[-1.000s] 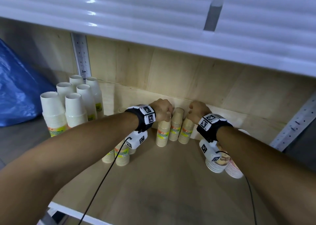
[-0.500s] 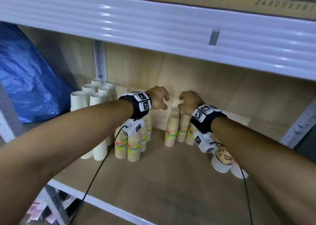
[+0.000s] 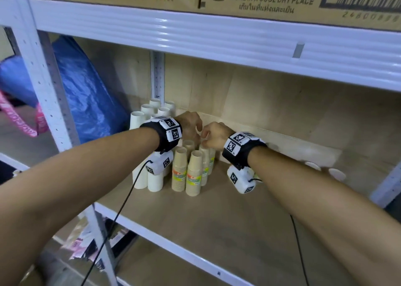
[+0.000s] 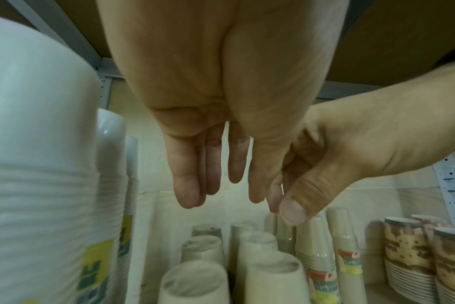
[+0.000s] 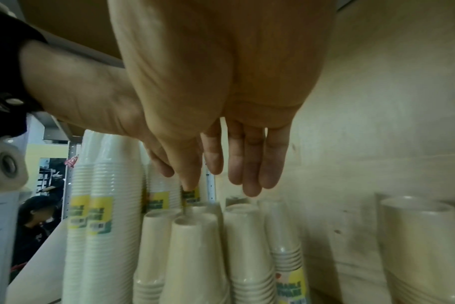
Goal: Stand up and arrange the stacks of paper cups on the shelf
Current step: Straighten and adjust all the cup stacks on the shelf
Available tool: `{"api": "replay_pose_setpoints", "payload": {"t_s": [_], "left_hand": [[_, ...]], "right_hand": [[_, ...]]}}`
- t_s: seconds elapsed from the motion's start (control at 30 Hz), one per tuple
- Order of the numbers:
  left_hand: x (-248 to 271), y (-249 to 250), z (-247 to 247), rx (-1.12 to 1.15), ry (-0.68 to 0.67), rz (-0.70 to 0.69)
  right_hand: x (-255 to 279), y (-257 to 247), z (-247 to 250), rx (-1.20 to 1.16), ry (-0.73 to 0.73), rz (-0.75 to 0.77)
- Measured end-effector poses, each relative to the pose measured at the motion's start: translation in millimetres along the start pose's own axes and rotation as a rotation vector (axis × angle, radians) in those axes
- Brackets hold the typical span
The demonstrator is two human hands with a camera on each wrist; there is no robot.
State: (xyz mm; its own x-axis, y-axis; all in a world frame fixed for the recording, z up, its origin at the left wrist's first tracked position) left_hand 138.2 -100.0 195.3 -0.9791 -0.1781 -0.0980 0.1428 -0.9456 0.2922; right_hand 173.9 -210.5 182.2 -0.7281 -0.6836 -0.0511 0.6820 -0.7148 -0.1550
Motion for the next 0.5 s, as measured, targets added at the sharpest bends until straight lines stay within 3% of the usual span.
{"api": "replay_pose_setpoints", "payload": {"t_s": [0.2, 0.5], "left_hand": [[18.4, -12.6, -15.1, -0.056, -0.107, 0.051], [28.8, -24.1, -32.8, -0.031, -0.158, 0.073]], "right_hand": [[2.3, -24.2, -25.1, 0.0, -0.084, 0.027], [-1.1, -32.2, -42.8, 0.003, -0.111, 0.023]]}}
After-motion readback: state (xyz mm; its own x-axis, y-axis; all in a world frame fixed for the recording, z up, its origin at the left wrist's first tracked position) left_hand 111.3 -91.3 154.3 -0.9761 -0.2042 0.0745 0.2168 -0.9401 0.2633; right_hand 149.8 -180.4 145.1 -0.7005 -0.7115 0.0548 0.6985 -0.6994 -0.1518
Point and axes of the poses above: each hand's wrist, its own x-axis away from the middle knuckle, its own z-axis out of the back of the hand, y = z × x, the point moved 5 cm from there along -x, towards the middle knuckle, and after that the axes turned 7 degrees about x, right-handed, at the moved point
